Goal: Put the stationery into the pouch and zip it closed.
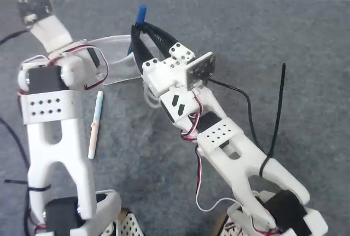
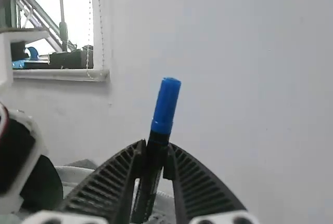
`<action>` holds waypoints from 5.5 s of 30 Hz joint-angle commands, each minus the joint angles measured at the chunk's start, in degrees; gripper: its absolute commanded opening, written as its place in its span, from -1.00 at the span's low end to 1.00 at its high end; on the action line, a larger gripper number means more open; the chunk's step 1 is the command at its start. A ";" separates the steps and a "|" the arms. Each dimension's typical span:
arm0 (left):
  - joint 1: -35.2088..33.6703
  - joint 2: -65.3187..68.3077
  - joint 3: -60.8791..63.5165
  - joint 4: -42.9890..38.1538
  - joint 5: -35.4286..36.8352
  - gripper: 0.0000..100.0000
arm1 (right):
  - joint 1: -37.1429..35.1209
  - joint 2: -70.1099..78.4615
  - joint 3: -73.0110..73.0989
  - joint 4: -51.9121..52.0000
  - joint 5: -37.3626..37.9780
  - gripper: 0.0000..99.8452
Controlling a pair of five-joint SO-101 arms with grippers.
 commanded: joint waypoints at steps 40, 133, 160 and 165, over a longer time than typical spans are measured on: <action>-0.26 0.35 0.40 -1.58 -0.35 -0.97 | -2.24 -32.31 2.11 41.63 -21.01 -0.71; -19.96 -10.20 -0.48 -3.08 3.69 -0.97 | -10.95 -17.36 -1.49 57.27 -9.85 -0.73; -28.48 -10.20 -0.40 -4.48 6.86 -0.97 | -21.93 43.21 -42.99 54.99 -30.95 -0.66; -28.48 -10.20 -0.40 -4.48 6.77 -0.97 | -22.46 48.31 -46.68 54.99 -30.95 -0.67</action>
